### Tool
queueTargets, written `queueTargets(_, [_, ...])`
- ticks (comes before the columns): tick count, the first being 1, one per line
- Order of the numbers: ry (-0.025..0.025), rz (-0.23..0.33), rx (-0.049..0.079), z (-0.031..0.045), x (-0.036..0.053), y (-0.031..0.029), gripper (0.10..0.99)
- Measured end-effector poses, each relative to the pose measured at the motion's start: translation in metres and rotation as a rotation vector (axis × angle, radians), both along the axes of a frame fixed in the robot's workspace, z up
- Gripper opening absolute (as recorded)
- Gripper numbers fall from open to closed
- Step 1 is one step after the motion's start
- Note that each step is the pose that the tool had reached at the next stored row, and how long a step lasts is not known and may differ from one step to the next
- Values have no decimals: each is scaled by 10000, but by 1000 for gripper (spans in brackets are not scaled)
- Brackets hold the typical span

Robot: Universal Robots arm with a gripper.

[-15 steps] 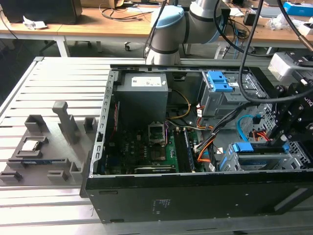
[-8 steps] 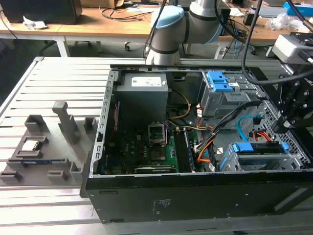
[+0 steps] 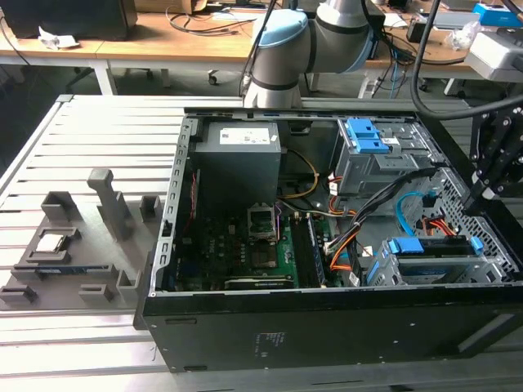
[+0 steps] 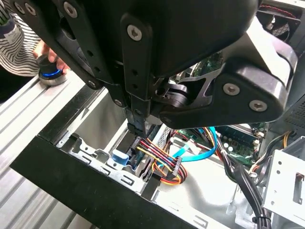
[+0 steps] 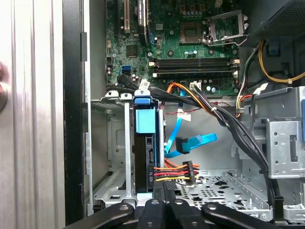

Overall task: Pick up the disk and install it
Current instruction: 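Insert the first disk wire, then insert the second disk wire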

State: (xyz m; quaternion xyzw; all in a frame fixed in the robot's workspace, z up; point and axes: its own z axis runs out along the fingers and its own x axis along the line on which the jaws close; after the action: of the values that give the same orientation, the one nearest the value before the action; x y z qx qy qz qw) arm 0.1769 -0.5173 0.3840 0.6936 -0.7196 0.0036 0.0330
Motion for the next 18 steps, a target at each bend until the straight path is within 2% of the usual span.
queueTargets(6, [0,0,0,1,0,0,114])
queueTargets(7, [0,0,0,2,0,0,173])
queueTargets(8, [0,0,0,2,0,0,302])
queueTargets(10, [-1,2,-5,4,0,7,302])
queueTargets(12, [0,18,0,2,-4,70,302])
queueTargets(13, [0,32,0,2,-43,130,302])
queueTargets(16, [0,64,-1,-7,-245,244,302])
queueTargets(18, [0,128,0,-11,-318,248,302])
